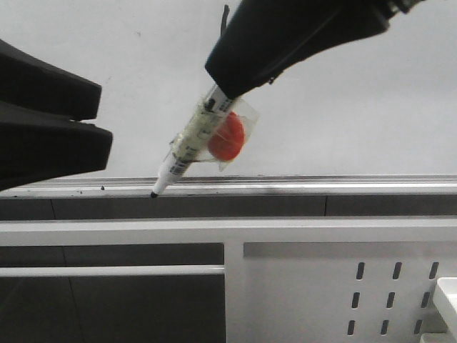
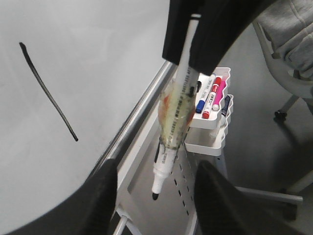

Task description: Write number 1 on whiteboard

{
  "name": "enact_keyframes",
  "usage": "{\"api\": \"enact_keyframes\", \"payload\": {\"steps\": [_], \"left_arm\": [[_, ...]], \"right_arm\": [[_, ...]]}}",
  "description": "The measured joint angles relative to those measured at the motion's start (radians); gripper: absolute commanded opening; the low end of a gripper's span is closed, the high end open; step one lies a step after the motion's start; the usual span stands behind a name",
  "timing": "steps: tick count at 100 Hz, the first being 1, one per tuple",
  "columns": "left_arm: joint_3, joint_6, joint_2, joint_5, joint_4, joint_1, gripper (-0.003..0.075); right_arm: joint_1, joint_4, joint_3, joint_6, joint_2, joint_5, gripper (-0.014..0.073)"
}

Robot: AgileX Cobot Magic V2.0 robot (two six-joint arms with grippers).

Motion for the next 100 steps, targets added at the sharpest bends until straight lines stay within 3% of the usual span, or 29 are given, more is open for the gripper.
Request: {"api": "enact_keyframes", "payload": {"steps": [72,82,93,100], "left_arm": [[-0.028,-0.007,0.082,0.0,0.016,-0.047,0.0362],[-0.028,-0.007,0.082,0.0,0.016,-0.047,0.0242],[-0.028,-0.007,0.082,-0.004,0.031,-0.047,-0.0023],[-0.028,-0.007,0.082,-0.01,0.045,-0.047,-0.002]], "right_arm": [[0.085,0.0,-0.05,0.002,0.002,0.021,-0.0072],[0.085,0.0,-0.05,0.002,0.002,0.021,-0.0072],[0.085,0.0,-0.05,0.002,0.002,0.021,-0.0072],[0.085,0.002,-0.051,0.002,0.002,0.022,-0.0072]]}}
